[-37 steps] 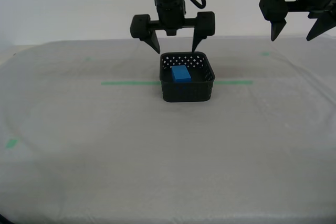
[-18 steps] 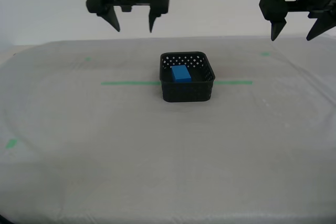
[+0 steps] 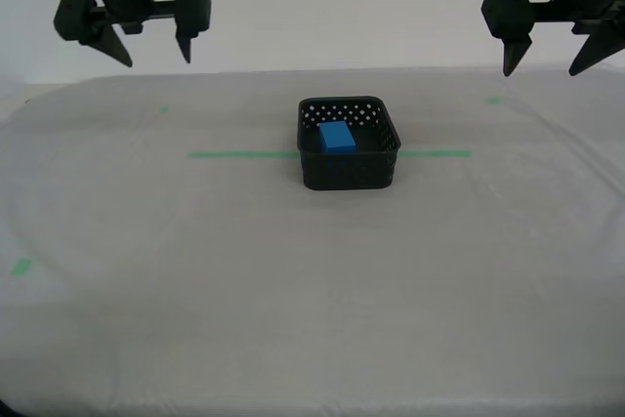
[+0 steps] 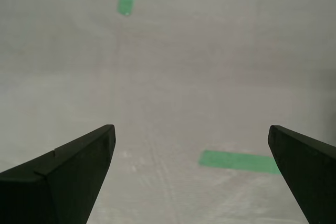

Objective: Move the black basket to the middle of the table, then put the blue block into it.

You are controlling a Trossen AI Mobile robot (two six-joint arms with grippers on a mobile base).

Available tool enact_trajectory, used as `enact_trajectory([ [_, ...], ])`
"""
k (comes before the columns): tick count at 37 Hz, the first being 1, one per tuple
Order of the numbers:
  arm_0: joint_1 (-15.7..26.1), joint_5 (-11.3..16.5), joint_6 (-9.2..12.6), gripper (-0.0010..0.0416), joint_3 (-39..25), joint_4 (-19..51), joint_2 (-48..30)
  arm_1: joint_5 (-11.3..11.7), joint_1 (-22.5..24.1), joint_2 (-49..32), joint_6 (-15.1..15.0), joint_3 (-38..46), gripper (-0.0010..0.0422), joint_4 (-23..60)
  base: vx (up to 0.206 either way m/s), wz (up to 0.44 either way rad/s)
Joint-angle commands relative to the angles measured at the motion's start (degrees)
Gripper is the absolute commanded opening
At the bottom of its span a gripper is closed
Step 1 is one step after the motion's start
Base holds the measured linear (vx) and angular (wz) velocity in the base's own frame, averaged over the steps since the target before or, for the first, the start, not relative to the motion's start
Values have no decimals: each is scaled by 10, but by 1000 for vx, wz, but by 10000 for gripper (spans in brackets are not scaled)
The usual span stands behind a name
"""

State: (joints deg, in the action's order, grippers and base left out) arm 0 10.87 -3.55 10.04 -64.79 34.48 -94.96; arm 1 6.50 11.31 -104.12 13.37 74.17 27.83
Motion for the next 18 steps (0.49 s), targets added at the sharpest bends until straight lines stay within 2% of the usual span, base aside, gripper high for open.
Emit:
enact_trajectory([
  [1,0,-2,0,398,0,-1,0,-1,-11,19,-28,-42,401,-42,0,0],
  [6,0,-2,0,398,0,-1,0,0,-14,26,-29,-73,400,-77,0,0],
  [18,0,-1,0,398,0,-2,0,-1,-13,24,-37,-75,400,-79,0,0],
])
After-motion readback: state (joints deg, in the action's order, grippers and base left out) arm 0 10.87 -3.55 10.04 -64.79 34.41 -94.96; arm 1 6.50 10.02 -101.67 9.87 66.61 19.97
